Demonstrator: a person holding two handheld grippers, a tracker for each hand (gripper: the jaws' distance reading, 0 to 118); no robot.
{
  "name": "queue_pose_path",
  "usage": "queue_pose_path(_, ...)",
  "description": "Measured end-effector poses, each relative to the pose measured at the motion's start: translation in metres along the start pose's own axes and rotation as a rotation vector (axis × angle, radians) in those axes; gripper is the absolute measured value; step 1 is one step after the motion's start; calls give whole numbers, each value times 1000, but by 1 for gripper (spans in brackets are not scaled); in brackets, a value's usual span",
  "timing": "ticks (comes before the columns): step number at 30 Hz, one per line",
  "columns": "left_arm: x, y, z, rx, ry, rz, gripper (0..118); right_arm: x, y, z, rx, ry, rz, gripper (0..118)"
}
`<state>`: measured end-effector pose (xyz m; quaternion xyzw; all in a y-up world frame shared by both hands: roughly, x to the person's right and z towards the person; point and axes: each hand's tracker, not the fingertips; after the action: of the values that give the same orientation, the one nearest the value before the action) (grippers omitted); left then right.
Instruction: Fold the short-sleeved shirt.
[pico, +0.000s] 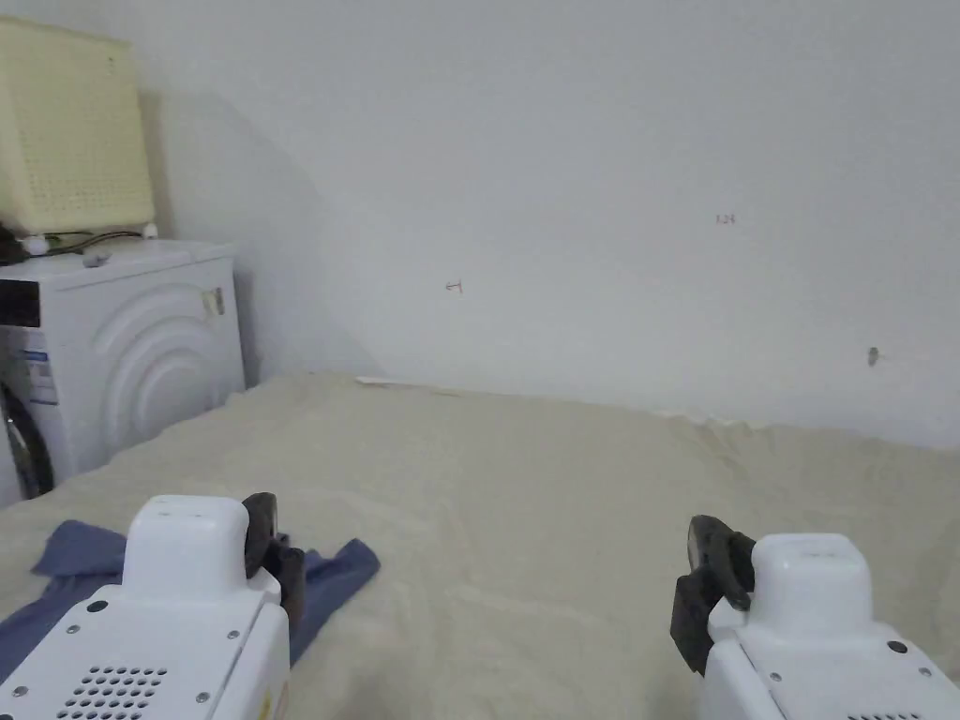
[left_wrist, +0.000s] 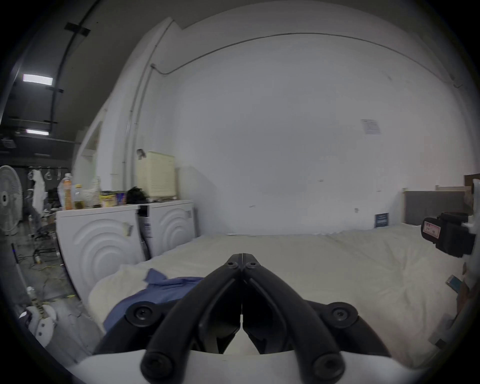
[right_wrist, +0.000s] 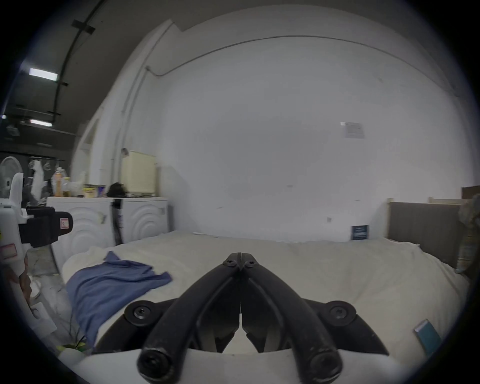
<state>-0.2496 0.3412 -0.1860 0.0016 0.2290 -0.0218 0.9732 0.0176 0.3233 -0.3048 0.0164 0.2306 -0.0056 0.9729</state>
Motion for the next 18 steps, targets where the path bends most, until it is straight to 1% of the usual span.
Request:
queue_pose_path(5, -60, -1, 19, -7, 172, -8, 0, -68, -3, -21, -16, 188, -13, 0)
queue_pose_path(6, -71, -1, 22, -13, 195, -1, 0, -83, -3, -22, -25, 231, -6, 0)
queue_pose_path(9, -94, -5, 29, -39, 241, -6, 0, -116, -7, -24, -29, 307, 40, 0)
queue_pose_path(12, -106, -12, 33, -56, 278, -27, 0, -135, -13, -25, -53, 356, 29, 0)
queue_pose_path(15, -114, -18, 31, -77, 283, -16, 0, -147, -19, -30, -73, 368, 45, 0)
queue_pose_path(18, -121, -25, 17, -109, 277, -8, 0, -153, -23, -40, -104, 383, 36, 0)
